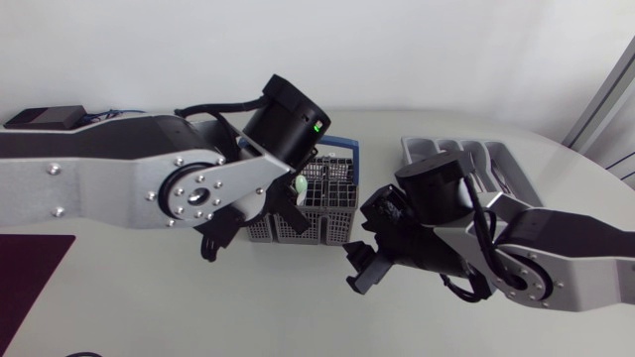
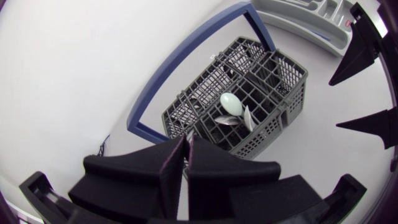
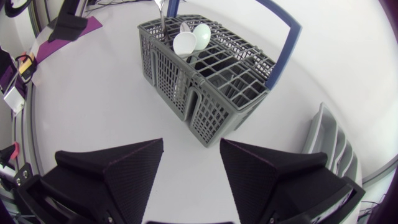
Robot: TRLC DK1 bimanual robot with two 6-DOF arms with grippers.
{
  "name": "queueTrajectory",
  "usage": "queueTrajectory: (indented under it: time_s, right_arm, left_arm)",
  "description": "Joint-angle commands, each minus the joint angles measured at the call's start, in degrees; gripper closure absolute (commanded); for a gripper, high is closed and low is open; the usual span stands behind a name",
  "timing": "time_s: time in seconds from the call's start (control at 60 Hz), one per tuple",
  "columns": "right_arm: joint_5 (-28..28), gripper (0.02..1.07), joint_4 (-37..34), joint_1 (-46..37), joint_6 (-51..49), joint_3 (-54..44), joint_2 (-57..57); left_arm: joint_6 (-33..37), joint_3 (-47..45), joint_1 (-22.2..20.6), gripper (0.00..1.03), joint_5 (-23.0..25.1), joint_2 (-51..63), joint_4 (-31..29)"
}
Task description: Unload the cutlery basket into the drawer organizer.
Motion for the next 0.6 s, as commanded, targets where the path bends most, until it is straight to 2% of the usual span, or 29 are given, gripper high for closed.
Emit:
queueTrajectory:
  time_s: [0.0,0.083,0.367,0.583]
  right_arm:
    - [0.7,0.40,-0.7,1.0,1.1,1.6,1.1]
    - [0.9,0.40,-1.1,1.6,1.1,2.3,1.4]
    - [1.0,0.36,-1.5,2.5,0.9,3.4,0.8]
    - [1.0,0.34,-2.0,2.8,0.4,3.2,-3.8]
  left_arm:
    - [1.2,-0.3,-0.3,0.91,-0.9,-1.6,-1.2]
    - [1.2,0.5,-0.3,0.91,-0.9,-2.3,-2.5]
    - [0.8,4.1,-0.4,0.91,5.1,-8.6,-8.5]
    - [-0.1,6.4,-1.5,0.91,7.5,-14.0,-11.8]
